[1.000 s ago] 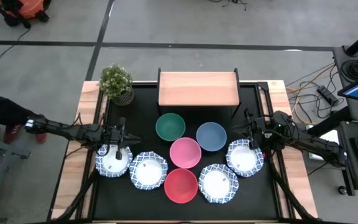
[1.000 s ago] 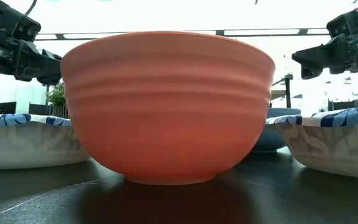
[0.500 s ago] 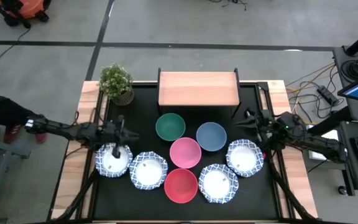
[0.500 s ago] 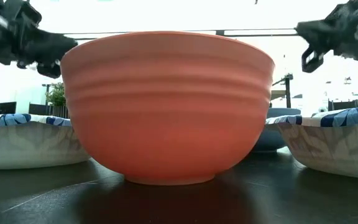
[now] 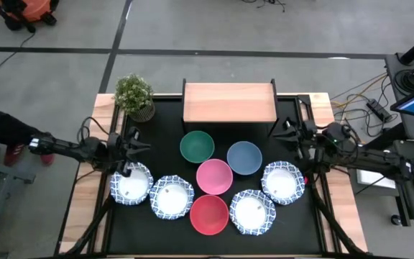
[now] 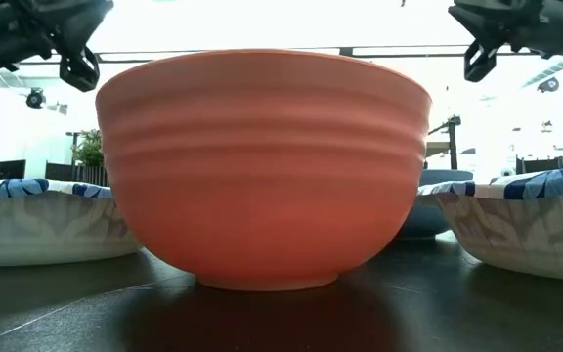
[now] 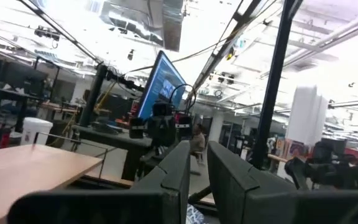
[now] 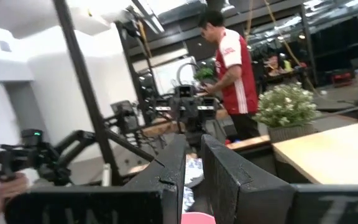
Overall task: Place and stack bowls onto a shelf
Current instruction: Put the green plastic bowl on the shelf
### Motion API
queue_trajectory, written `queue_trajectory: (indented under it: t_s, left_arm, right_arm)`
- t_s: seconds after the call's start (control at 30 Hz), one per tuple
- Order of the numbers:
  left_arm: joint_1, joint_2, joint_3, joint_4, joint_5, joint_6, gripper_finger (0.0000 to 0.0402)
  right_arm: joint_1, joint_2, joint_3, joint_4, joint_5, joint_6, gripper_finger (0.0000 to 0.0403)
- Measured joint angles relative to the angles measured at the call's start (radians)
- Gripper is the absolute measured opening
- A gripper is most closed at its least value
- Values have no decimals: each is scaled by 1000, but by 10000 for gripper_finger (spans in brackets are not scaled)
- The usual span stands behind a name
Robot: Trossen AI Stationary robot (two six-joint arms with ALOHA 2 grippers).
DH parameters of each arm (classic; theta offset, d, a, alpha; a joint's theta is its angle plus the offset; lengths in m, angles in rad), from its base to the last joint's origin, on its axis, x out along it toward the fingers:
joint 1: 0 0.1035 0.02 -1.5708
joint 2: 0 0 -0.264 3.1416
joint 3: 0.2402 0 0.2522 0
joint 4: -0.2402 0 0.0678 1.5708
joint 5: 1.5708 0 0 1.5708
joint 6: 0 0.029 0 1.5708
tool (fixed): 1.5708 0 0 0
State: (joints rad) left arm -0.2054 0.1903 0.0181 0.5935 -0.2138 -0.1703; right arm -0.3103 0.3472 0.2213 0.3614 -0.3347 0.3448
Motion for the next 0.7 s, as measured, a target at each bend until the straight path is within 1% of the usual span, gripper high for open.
queue_trajectory:
  t_s: [0.1, 0.13, 0.2, 0.23, 0.3, 0.37, 0.47, 0.5, 0.53, 0.6, 0.67, 0.7]
  left_arm:
    - [0, 10, 0, 0, -24, -17, 39]
    - [0, 15, 0, 1, -49, -46, 39]
    - [0, 34, 0, 3, -129, -125, 39]
    - [0, 47, 0, 8, -172, -161, 39]
    - [1, 77, 0, 18, -212, -203, 39]
    - [0, 119, 1, 20, -201, -216, 39]
    - [-6, 196, 1, 31, -140, -216, 39]
    - [-11, 227, 1, 46, -127, -208, 39]
    - [-16, 262, 6, 60, -123, -199, 39]
    - [-21, 335, 51, 69, -138, -196, 39]
    - [-25, 401, 131, 69, -134, -210, 39]
    - [-32, 432, 179, 59, -115, -214, 39]
  right_arm:
    - [0, 51, 31, 0, 45, -12, 43]
    - [0, 65, 43, 0, 65, -14, 43]
    - [0, 89, 76, 0, 103, -24, 43]
    - [0, 99, 96, 0, 108, -31, 43]
    - [0, 118, 143, -21, 97, -48, 43]
    - [8, 131, 193, -70, 39, -78, 43]
    - [48, 155, 235, -84, -105, -170, 43]
    - [67, 161, 243, -86, -130, -193, 43]
    - [88, 164, 249, -88, -140, -217, 43]
    - [117, 165, 262, -87, -126, -244, 43]
    - [137, 165, 285, -84, -107, -232, 43]
    - [147, 165, 298, -83, -106, -224, 43]
